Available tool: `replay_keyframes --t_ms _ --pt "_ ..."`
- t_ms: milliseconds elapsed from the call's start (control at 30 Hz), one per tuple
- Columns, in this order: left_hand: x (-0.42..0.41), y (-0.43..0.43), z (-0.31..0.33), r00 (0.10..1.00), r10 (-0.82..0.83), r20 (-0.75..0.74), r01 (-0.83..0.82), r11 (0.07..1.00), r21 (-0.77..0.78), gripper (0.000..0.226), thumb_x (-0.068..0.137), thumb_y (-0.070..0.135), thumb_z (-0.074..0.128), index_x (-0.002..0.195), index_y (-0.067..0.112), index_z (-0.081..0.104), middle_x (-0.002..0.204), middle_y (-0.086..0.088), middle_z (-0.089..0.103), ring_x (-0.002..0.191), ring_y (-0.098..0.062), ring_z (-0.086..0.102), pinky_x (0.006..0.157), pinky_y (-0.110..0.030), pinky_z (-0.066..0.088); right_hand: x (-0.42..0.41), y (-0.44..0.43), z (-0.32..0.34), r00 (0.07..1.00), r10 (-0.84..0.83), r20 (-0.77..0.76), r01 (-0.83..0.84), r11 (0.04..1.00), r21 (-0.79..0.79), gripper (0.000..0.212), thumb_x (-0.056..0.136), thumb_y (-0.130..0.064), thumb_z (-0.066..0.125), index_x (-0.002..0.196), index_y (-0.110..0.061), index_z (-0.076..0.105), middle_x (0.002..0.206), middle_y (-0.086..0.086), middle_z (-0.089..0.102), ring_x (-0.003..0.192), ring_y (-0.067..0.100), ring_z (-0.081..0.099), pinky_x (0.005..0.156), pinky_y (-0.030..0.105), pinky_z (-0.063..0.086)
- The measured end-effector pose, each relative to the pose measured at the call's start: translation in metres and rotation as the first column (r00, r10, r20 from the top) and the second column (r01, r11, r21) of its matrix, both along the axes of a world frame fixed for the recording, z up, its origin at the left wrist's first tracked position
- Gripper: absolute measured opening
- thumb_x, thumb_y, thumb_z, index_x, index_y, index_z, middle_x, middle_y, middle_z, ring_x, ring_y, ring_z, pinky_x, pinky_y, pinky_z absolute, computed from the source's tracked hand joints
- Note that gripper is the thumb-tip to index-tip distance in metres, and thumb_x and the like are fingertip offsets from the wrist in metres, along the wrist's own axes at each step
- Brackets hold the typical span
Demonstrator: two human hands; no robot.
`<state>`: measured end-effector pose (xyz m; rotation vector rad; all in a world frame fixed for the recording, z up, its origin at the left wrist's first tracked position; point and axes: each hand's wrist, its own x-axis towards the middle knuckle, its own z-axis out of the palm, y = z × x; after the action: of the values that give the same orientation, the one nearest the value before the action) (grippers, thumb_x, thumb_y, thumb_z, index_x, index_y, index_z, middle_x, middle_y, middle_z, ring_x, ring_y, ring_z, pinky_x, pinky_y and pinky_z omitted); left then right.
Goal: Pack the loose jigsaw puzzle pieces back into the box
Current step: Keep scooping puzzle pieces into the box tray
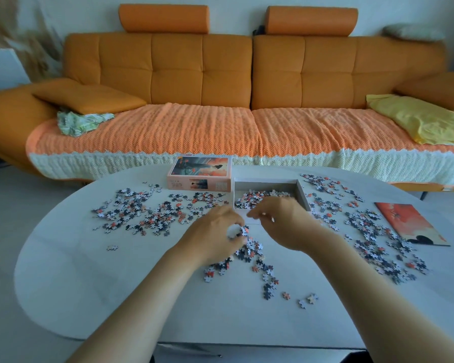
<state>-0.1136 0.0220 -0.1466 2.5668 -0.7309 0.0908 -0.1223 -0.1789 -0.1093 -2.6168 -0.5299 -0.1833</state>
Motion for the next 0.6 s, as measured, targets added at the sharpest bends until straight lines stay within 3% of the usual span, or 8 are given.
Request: replay_keyframes --t_ms 100,167,267,367,467,533,600 --pt "-0.014 -0.002 -0.01 0.995 -0.064 -0.08 0.074 0.989 0.126 0.071 0.084 0.063 0.053 0.146 0.031 0.035 0.148 0.014 0.032 0.137 -0.01 0.026 0.113 -0.037 0.027 -0.01 0.007 -0.017 0.982 0.006 -0.19 -0.045 0.978 -0.203 0.046 0.092 -0.007 0.046 0.132 -0.026 0.058 0.138 -0.005 0.053 0.124 0.017 0.048 0.107 0.035 0.04" --pt "-0.021 -0.004 -0.015 0.992 -0.063 -0.105 0.079 0.984 0.157 0.079 0.085 0.062 0.055 0.151 0.027 0.028 0.153 0.011 0.026 0.141 -0.011 0.02 0.116 -0.032 0.016 -0.016 0.012 -0.025 0.974 0.034 -0.225 -0.095 0.96 -0.264 0.056 0.088 0.001 0.044 0.137 -0.024 0.053 0.141 -0.005 0.048 0.124 0.019 0.041 0.106 0.038 0.039" --pt "-0.027 0.0 -0.016 0.987 -0.032 -0.156 0.037 0.999 0.029 0.071 0.084 0.057 0.06 0.145 0.029 0.04 0.144 0.013 0.038 0.136 -0.008 0.029 0.116 -0.031 0.025 -0.021 0.013 -0.022 0.975 0.023 -0.223 -0.075 0.971 -0.229 0.058 0.087 0.006 0.041 0.131 -0.027 0.058 0.135 -0.007 0.054 0.119 0.018 0.048 0.1 0.035 0.043" --pt "-0.036 0.006 -0.01 0.978 -0.034 -0.204 0.034 0.999 -0.003 0.067 0.084 0.054 0.063 0.144 0.033 0.041 0.143 0.014 0.041 0.134 -0.005 0.031 0.113 -0.03 0.027 -0.032 0.003 -0.013 0.959 -0.062 -0.277 0.022 0.989 -0.147 0.047 0.094 -0.004 0.04 0.126 -0.031 0.061 0.133 -0.009 0.054 0.119 0.014 0.052 0.1 0.027 0.043" --pt "-0.049 0.005 -0.009 0.971 -0.041 -0.234 0.055 0.997 0.052 0.086 0.079 0.064 0.062 0.151 0.036 0.024 0.156 0.016 0.019 0.144 -0.008 0.015 0.116 -0.035 0.021 -0.046 -0.012 0.001 0.95 -0.082 -0.3 0.029 0.983 -0.179 0.034 0.094 -0.021 0.052 0.127 -0.031 0.058 0.125 -0.007 0.057 0.107 0.011 0.056 0.093 0.023 0.043" --pt "-0.055 -0.003 -0.01 0.971 -0.042 -0.235 0.078 0.986 0.145 0.105 0.071 0.078 0.058 0.154 0.036 0.009 0.161 0.016 0.0 0.148 -0.009 0.0 0.12 -0.041 0.013 -0.056 -0.02 0.005 0.941 -0.133 -0.31 0.063 0.972 -0.227 0.038 0.092 -0.034 0.057 0.13 -0.032 0.053 0.123 -0.003 0.055 0.101 0.012 0.054 0.089 0.024 0.042" --pt "-0.057 -0.014 -0.014 0.969 -0.033 -0.244 0.094 0.966 0.24 0.12 0.063 0.088 0.052 0.154 0.033 -0.004 0.161 0.011 -0.015 0.148 -0.013 -0.013 0.121 -0.044 0.002 -0.068 -0.022 -0.004 0.933 -0.259 -0.25 0.186 0.942 -0.281 0.05 0.095 -0.045 0.048 0.141 -0.027 0.041 0.137 0.004 0.044 0.119 0.021 0.046 0.101 0.034 0.04"
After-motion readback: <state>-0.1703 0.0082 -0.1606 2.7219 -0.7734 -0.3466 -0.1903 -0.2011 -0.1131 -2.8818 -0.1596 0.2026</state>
